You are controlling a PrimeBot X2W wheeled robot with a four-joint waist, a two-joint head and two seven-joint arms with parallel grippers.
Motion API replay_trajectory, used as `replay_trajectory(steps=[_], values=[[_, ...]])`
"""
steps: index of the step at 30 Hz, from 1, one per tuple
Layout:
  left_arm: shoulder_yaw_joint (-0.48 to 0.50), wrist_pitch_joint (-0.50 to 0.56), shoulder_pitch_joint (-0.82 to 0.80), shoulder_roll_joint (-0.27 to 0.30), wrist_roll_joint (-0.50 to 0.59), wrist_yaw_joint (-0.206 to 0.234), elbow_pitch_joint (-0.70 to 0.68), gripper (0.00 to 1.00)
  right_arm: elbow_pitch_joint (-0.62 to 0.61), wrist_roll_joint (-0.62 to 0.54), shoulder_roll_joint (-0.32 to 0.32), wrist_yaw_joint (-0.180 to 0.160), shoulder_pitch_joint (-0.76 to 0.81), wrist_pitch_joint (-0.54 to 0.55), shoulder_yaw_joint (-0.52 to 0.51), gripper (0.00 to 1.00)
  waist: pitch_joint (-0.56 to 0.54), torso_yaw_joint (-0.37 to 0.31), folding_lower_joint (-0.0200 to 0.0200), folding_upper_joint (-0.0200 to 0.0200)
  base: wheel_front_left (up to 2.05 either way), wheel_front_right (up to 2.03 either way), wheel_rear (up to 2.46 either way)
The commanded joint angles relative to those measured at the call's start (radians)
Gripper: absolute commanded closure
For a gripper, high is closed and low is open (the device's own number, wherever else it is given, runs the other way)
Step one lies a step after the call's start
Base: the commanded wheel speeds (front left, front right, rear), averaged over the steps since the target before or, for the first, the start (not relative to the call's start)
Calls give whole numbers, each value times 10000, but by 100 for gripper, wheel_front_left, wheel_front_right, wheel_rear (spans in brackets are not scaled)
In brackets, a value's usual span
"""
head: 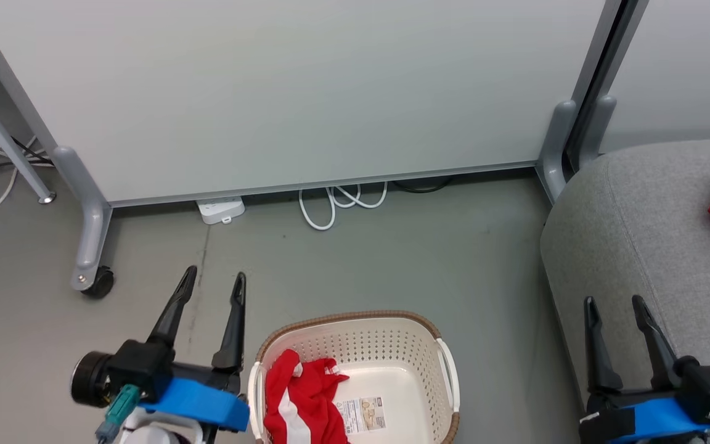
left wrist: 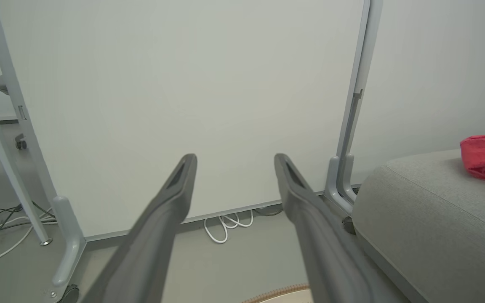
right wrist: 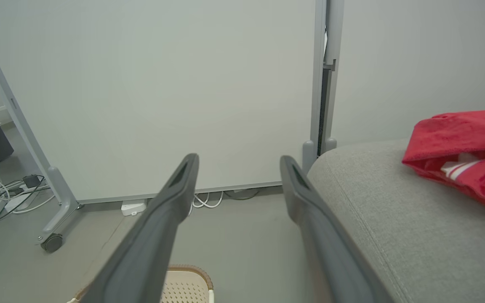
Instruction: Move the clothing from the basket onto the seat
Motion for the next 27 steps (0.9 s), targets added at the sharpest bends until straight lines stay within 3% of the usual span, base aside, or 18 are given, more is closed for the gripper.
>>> replay_trajectory(steps=[1,7,17,27], values=[[-87,-26,-226,38,84,-47,153,0,-51,34,-15,-3,-220,-1,55,0,217,-99,-1,0,0,0,0],[-1177,-26,-1701,347,296,-133,1466,0,-279,116,-171,-3,-1037,-1,301,0,1217,-499,-1,0,0,0,0],[-3860,-26,-4135,1262,-200,-135,4422,0,-692,273,-336,-3,-2842,-1,578,0,3441,-1442,-1,0,0,0,0],[-6585,-26,-6141,1722,-529,-128,7052,0,-1016,358,-246,-3,-4177,-1,588,0,5474,-2189,-1,0,0,0,0]])
